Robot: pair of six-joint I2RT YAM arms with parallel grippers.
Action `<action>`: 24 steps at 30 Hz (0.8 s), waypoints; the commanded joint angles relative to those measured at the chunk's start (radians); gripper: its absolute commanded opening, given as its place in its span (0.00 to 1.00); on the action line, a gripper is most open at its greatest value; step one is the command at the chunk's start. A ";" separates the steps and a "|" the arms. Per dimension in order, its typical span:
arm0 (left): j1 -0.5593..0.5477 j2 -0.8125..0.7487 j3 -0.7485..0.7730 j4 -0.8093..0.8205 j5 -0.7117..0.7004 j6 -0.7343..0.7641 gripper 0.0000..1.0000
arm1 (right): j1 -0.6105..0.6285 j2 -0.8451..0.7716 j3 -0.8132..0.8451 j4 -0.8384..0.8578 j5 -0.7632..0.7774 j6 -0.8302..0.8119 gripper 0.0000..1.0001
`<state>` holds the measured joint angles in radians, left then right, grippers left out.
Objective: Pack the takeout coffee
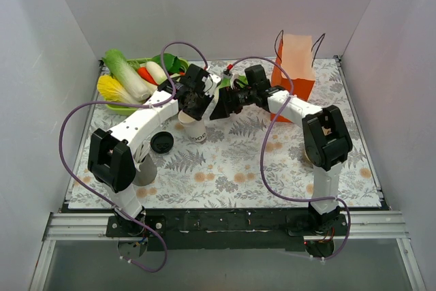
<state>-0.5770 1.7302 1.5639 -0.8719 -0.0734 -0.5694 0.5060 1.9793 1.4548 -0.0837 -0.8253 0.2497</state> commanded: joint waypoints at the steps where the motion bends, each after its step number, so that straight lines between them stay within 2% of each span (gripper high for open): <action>1: 0.003 -0.021 0.002 -0.033 0.072 -0.007 0.23 | -0.001 -0.079 -0.048 -0.017 -0.011 -0.050 0.93; 4: 0.005 -0.024 -0.010 -0.041 0.072 -0.003 0.17 | -0.003 -0.100 -0.073 -0.019 -0.008 -0.055 0.93; 10: 0.003 -0.031 -0.028 -0.062 0.138 -0.004 0.17 | 0.000 -0.132 -0.103 -0.021 -0.003 -0.063 0.93; 13: 0.003 -0.032 -0.033 -0.072 0.152 -0.003 0.11 | -0.001 -0.140 -0.116 -0.018 -0.006 -0.061 0.93; 19: 0.003 -0.029 -0.038 -0.075 0.150 -0.001 0.06 | 0.011 -0.123 -0.126 0.010 0.008 -0.010 0.94; 21: 0.003 -0.027 -0.031 -0.075 0.155 -0.003 0.00 | 0.014 -0.111 -0.125 0.021 0.009 0.025 0.94; 24: 0.003 -0.029 -0.016 -0.079 0.150 -0.004 0.00 | 0.014 -0.080 -0.116 0.050 -0.001 0.065 0.95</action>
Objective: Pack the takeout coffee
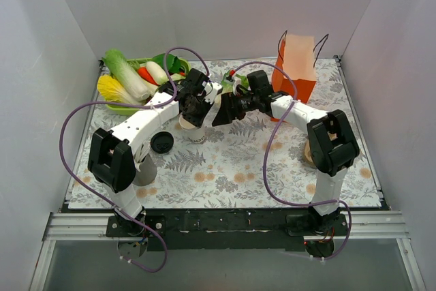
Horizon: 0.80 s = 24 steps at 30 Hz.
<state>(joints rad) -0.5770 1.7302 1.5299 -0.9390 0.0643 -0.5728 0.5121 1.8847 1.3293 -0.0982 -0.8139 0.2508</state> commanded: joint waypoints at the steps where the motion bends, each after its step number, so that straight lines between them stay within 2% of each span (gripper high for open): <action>1: 0.002 -0.037 0.019 -0.011 0.012 -0.004 0.00 | 0.008 0.030 0.014 0.083 -0.016 0.096 0.95; 5: 0.003 -0.050 0.016 -0.004 0.011 -0.015 0.00 | 0.009 0.074 0.033 0.143 -0.037 0.192 0.96; 15: 0.003 -0.047 0.056 -0.003 0.014 -0.044 0.00 | 0.023 0.168 0.100 0.202 -0.068 0.306 0.98; 24: 0.003 -0.032 0.093 -0.014 0.023 -0.041 0.00 | 0.034 0.203 0.111 0.178 -0.050 0.295 0.98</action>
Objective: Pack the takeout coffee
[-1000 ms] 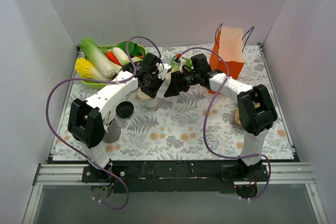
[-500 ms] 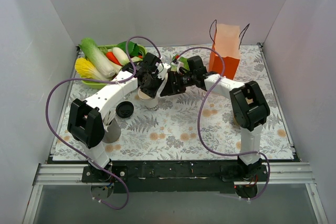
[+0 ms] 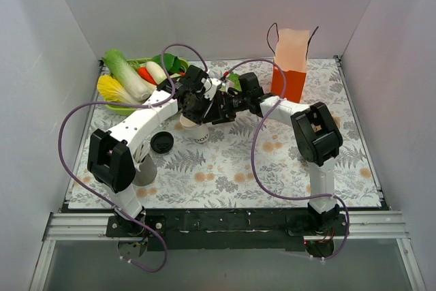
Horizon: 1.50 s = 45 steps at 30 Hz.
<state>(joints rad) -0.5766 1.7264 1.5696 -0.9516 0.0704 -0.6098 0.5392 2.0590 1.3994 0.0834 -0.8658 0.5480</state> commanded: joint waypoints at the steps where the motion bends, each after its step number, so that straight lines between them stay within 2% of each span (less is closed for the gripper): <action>1: 0.003 -0.028 0.058 -0.001 0.019 -0.002 0.00 | 0.008 0.032 0.044 -0.034 0.013 -0.009 0.97; 8: 0.003 -0.024 0.089 0.002 -0.015 0.012 0.00 | 0.008 0.058 0.055 -0.129 0.100 -0.080 0.96; 21: 0.003 -0.019 0.125 -0.003 -0.050 0.039 0.00 | 0.007 0.096 0.099 -0.178 0.163 -0.122 0.98; 27: 0.004 -0.019 0.150 -0.019 -0.118 0.064 0.00 | 0.007 0.060 0.102 -0.171 0.145 -0.141 0.97; 35: 0.003 -0.062 0.260 -0.052 -0.198 0.120 0.00 | 0.007 0.001 0.118 -0.099 0.077 -0.149 0.97; 45: 0.003 -0.151 0.217 -0.036 -0.268 0.160 0.00 | 0.007 -0.080 0.093 -0.128 0.048 -0.247 0.98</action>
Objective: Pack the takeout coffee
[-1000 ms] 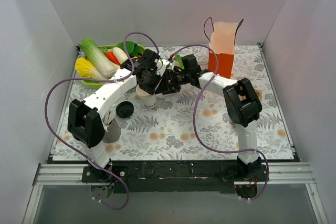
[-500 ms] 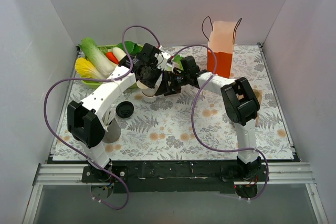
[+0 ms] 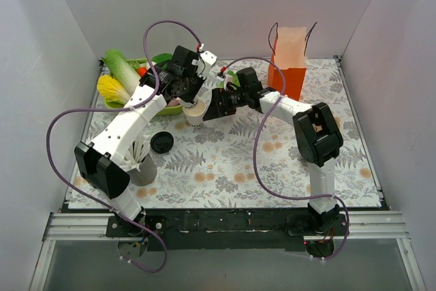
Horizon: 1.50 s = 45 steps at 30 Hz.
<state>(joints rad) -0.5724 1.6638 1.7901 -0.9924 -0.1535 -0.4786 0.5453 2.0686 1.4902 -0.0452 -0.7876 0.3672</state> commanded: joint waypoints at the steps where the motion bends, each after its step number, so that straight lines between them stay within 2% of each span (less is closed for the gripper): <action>1: -0.001 -0.101 0.000 -0.002 -0.035 0.035 0.00 | 0.001 -0.100 -0.007 -0.008 -0.030 -0.080 0.98; 5: -0.004 -0.200 -0.057 -0.054 0.092 0.090 0.00 | 0.002 -0.206 -0.053 -0.068 -0.032 -0.166 0.97; 10: -0.024 -0.288 -0.165 -0.123 0.259 0.150 0.00 | 0.002 -0.379 -0.120 -0.191 -0.067 -0.368 0.92; 16: -0.093 -0.305 -0.244 -0.114 0.330 0.230 0.00 | -0.002 -0.617 -0.255 -0.375 -0.003 -0.644 0.91; 18: -0.125 -0.294 -0.268 -0.104 0.338 0.241 0.00 | -0.028 -0.688 -0.328 -0.415 0.075 -0.653 0.91; 20: -0.188 -0.271 -0.297 -0.075 0.322 0.253 0.00 | -0.071 -0.787 -0.367 -0.442 0.086 -0.625 0.91; 24: -0.273 -0.219 -0.345 0.006 0.290 0.258 0.00 | -0.208 -0.858 -0.349 -0.585 0.093 -0.646 0.90; 29: -0.362 -0.167 -0.420 0.139 0.238 0.242 0.00 | -0.314 -0.979 -0.381 -0.576 0.166 -0.654 0.90; 37: -0.412 -0.082 -0.417 0.251 0.232 0.261 0.00 | -0.335 -1.079 -0.456 -0.542 0.234 -0.654 0.91; 45: -0.428 -0.030 -0.410 0.252 0.276 0.253 0.00 | -0.337 -1.093 -0.470 -0.545 0.257 -0.700 0.91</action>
<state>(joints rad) -0.9882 1.6241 1.3602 -0.7639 0.0929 -0.2310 0.2150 0.9947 1.0245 -0.6048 -0.5446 -0.2977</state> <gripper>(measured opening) 0.033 0.906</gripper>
